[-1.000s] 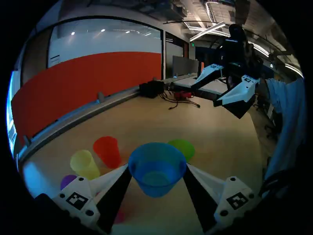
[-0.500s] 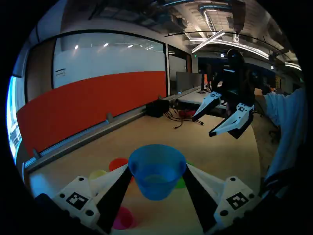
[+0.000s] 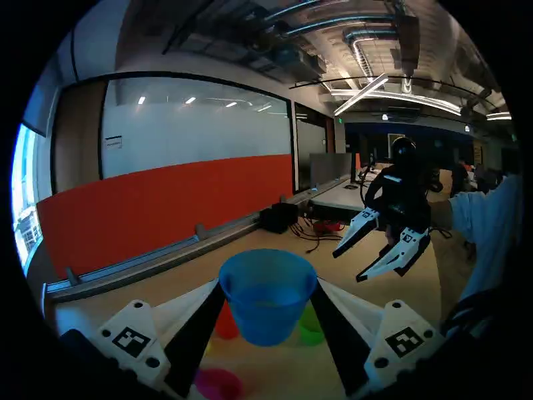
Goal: Pour water
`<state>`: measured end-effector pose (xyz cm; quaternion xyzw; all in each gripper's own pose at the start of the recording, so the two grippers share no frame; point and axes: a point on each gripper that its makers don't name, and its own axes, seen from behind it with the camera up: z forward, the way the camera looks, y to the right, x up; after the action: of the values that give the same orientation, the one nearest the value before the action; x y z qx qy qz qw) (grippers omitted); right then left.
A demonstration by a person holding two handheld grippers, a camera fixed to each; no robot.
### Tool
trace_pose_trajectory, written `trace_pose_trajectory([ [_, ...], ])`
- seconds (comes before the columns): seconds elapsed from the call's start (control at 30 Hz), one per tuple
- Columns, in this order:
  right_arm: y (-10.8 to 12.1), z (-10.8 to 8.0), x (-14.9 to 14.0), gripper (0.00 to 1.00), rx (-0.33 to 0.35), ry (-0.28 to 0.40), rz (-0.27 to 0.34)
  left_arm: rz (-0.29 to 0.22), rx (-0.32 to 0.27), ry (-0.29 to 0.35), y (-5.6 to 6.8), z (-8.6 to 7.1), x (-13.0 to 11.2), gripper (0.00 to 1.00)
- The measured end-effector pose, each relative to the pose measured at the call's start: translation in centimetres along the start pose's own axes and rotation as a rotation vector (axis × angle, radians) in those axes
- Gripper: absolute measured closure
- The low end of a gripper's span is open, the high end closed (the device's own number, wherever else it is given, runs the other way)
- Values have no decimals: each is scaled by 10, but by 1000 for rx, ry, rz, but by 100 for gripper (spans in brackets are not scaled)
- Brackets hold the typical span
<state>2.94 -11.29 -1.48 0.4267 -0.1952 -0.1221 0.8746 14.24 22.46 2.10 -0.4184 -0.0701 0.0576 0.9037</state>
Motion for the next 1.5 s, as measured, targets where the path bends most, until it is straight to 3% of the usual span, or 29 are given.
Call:
trace_pose_trajectory([
  [0.6,-14,18,-25,0,42,-38,-1,-23,26,54,-15,-4,18,13],
  [1.5,-27,81,-83,0,77,-150,-17,-17,77,81,-35,-27,20,13],
])
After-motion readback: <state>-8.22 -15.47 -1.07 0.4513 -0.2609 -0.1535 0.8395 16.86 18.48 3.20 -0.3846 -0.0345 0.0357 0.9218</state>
